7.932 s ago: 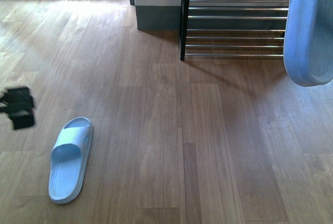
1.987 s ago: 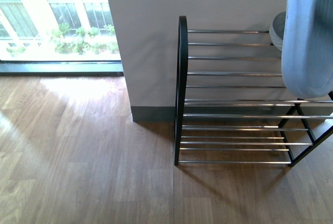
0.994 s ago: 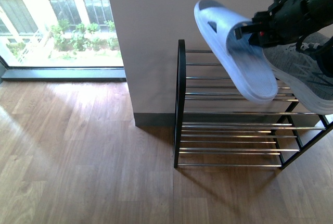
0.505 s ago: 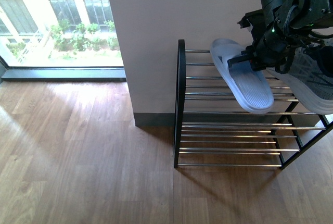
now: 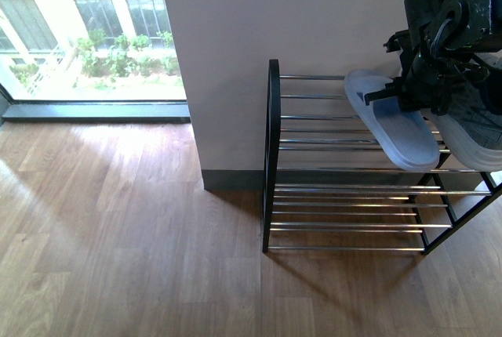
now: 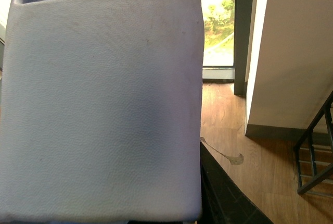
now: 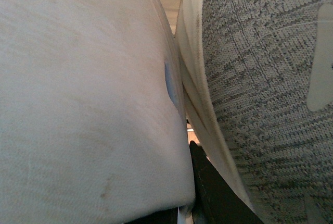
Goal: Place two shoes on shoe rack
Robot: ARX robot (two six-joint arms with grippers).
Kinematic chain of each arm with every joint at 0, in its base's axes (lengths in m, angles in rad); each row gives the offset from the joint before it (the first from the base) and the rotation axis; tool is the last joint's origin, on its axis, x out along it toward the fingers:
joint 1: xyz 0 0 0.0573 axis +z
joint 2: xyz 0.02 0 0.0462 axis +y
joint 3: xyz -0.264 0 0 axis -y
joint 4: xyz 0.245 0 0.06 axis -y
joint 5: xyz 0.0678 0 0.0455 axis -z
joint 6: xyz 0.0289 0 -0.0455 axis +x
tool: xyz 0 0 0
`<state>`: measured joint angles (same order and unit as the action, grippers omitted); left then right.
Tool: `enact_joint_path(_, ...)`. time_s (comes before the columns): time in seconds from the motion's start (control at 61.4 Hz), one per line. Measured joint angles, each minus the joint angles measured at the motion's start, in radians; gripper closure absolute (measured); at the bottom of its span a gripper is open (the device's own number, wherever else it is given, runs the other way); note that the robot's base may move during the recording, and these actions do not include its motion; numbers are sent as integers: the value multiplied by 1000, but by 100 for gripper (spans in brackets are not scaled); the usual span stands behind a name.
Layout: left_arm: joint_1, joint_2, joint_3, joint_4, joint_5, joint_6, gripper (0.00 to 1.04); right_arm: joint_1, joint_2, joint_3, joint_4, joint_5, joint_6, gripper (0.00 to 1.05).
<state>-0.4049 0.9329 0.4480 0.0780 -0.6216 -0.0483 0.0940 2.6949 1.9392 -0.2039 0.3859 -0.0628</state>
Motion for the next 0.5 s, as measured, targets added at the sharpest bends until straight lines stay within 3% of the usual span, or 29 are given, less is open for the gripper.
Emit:
enact_joint_path(0.326,0,0,0,0,0,0,103,-19,18,40,8,13,35,103)
enact_joint_path(0.505,0,0,0,0,0,0,103,-14,-1,5,36,-17,69,81)
